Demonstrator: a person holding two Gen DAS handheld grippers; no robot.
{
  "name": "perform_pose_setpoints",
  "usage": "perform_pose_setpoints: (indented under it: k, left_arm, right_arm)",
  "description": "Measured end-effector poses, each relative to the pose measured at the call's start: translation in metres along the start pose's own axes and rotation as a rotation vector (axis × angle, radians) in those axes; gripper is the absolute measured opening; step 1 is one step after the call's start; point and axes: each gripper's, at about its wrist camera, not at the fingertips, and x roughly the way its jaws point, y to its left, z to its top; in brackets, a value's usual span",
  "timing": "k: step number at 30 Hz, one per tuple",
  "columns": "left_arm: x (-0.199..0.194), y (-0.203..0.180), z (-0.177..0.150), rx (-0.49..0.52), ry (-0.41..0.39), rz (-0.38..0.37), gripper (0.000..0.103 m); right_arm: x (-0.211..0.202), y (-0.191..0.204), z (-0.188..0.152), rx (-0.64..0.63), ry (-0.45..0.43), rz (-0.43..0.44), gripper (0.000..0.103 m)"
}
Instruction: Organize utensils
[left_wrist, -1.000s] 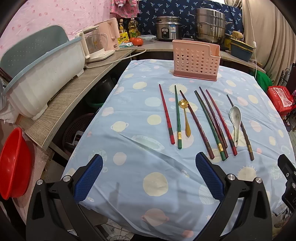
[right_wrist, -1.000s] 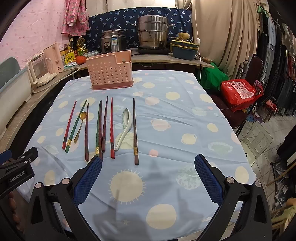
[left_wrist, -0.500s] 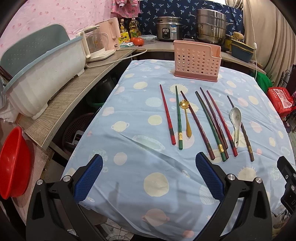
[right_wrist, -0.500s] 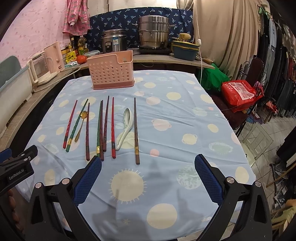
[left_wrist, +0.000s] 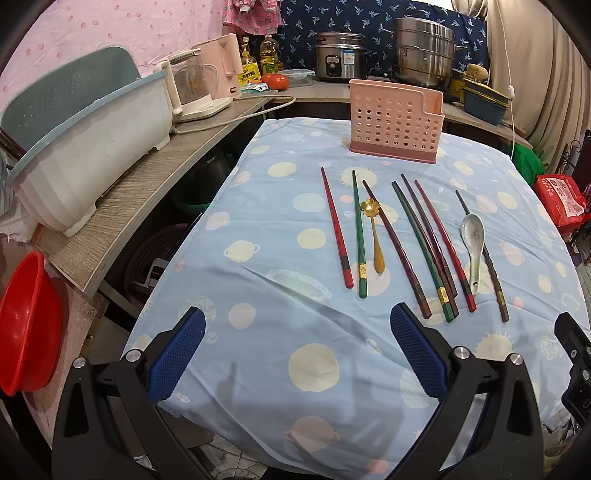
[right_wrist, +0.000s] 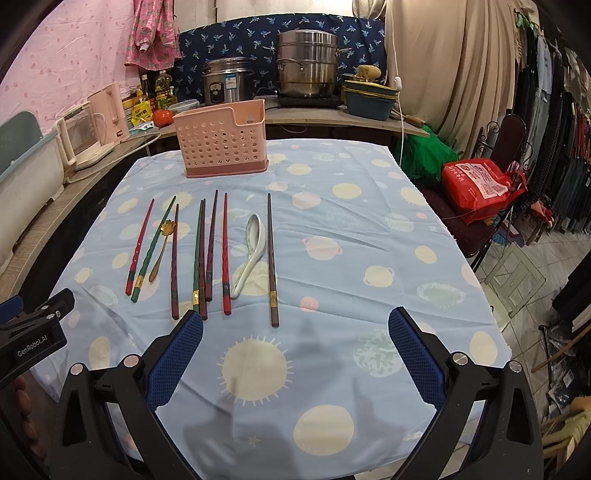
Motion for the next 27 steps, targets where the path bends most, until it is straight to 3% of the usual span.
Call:
perform_pose_setpoints:
  k: [27]
  left_arm:
    - [0.0031, 0.0064, -0.0041, -0.005, 0.007, 0.003, 0.096]
  right_arm:
    - [0.005, -0.0039, -0.003, 0.009, 0.009, -0.005, 0.096]
